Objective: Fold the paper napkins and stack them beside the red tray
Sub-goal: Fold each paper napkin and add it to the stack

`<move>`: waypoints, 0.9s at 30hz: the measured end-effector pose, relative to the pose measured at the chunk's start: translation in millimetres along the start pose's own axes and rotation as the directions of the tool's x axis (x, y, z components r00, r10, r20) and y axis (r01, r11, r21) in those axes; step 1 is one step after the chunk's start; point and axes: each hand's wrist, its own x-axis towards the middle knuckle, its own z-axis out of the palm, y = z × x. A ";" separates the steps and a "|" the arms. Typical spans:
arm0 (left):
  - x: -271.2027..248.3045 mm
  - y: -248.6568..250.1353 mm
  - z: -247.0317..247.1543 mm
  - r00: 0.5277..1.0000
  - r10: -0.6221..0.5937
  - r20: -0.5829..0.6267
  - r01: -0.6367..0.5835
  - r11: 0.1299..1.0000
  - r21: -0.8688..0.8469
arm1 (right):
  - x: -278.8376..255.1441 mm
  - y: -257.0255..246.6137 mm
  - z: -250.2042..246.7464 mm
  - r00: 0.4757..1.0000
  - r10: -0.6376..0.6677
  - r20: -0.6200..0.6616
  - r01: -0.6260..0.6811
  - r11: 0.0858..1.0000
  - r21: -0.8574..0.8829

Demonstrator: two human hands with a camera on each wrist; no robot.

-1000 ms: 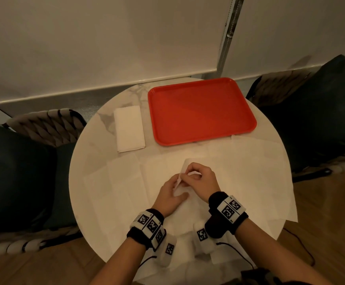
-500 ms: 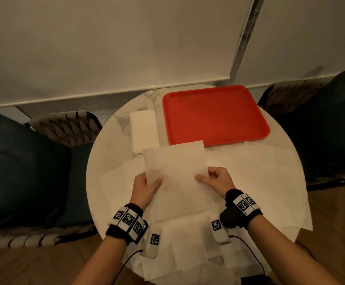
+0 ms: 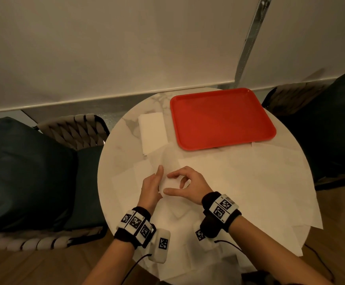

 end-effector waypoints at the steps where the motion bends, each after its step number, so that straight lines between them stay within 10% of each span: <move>1: -2.1 3.4 -0.9 1.000 0.000 0.011 0.000 1.000 -0.013 | 0.7 -0.1 1.9 1.000 0.009 0.009 -0.009 1.000 -0.017; 21: 51.5 30.0 -49.8 0.985 0.159 -0.069 -0.154 0.985 0.076 | 69.2 -12.3 -4.2 0.999 -0.026 -0.023 0.029 0.986 0.166; 27: 112.2 61.4 -63.0 0.926 0.377 0.015 -0.338 0.809 0.481 | 142.3 -29.8 -8.3 0.991 -0.027 -0.128 0.024 0.999 -0.023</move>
